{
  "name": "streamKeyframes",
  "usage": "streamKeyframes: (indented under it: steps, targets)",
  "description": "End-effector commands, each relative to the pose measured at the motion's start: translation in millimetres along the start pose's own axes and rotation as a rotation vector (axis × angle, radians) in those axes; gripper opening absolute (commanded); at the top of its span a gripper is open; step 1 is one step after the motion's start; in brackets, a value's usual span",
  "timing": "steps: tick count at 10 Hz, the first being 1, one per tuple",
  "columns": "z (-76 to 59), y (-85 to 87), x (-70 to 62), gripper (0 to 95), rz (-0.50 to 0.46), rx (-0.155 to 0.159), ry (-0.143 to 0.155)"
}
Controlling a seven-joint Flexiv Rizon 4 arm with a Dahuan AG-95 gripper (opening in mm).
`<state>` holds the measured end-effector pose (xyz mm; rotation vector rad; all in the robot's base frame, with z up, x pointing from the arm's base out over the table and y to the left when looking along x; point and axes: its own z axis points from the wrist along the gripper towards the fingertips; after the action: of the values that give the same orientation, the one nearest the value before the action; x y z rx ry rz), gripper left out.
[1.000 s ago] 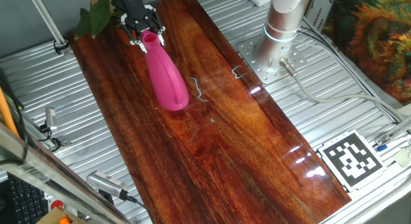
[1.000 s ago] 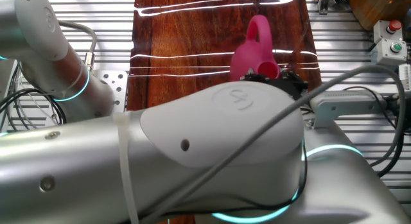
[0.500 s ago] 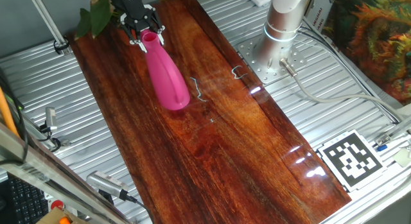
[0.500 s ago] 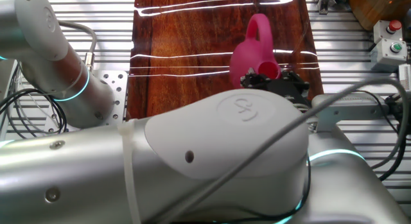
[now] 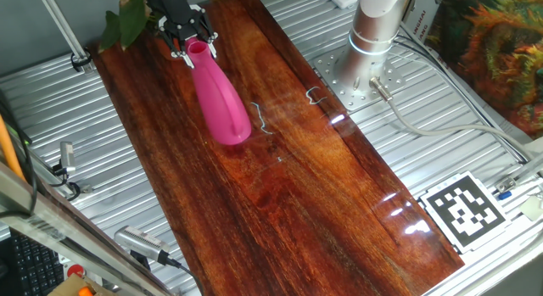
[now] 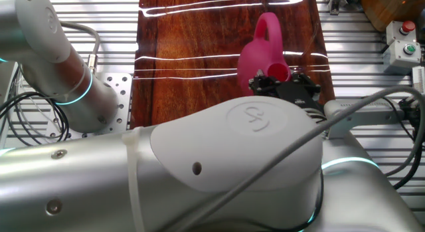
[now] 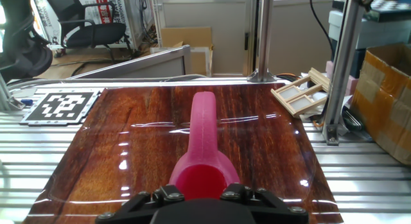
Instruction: Water the plant
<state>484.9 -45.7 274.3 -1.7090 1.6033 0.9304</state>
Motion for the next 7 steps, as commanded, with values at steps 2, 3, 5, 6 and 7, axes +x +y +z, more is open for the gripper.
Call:
streamKeyframes:
  steps: [2, 3, 5, 6, 7]
  targets:
    - [-2.0, 0.2, -1.8, 0.0, -0.001, -0.004, -0.008]
    - [-2.3, 0.2, -2.2, 0.0, 0.001, -0.003, -0.01]
    - [-2.6, 0.2, -2.9, 0.0, -0.003, -0.008, -0.016]
    - [-3.1, 0.3, -3.6, 0.0, -0.002, -0.008, -0.018]
    - [-3.5, 0.3, -4.2, 0.0, 0.002, -0.007, -0.024]
